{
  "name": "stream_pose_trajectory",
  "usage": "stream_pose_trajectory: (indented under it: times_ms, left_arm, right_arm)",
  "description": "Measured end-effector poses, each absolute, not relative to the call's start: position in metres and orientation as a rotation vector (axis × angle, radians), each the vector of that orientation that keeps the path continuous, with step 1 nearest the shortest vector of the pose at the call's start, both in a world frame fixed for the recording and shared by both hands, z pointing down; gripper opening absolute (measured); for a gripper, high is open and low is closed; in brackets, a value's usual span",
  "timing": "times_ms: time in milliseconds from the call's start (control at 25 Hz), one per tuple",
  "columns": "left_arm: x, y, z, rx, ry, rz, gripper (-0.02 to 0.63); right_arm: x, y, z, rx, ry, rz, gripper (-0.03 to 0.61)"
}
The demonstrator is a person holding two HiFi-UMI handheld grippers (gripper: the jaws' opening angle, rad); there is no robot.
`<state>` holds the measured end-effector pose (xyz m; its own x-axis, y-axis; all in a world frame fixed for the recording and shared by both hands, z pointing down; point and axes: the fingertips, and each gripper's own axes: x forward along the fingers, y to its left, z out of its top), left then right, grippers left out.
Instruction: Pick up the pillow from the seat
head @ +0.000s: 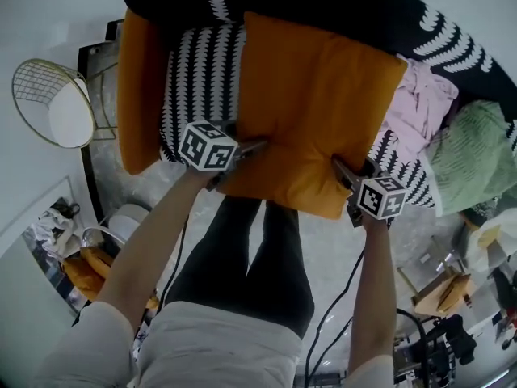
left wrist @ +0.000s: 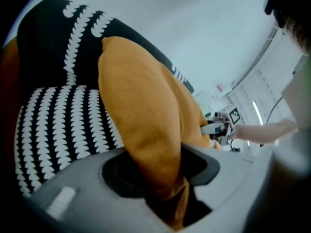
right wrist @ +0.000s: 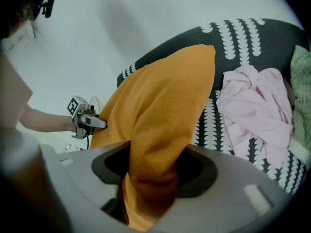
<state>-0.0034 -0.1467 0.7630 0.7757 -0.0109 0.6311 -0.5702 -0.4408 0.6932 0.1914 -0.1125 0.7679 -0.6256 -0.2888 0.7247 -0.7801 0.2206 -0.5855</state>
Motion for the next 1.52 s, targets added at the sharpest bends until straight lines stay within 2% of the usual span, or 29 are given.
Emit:
stream_pose_trajectory:
  times_ms: [840, 1520]
  left_arm:
    - [-0.011, -0.133, 0.438, 2.212, -0.403, 0.664, 0.205]
    - [-0.008, -0.096, 0.259, 2.457, -0.43, 0.549, 0.213]
  right_arm:
    - [0.179, -0.085, 0.455, 1.209, -2.151, 1.241, 0.267]
    - [0.179, -0.044, 0.276, 1.394, -2.297, 0.946, 0.281]
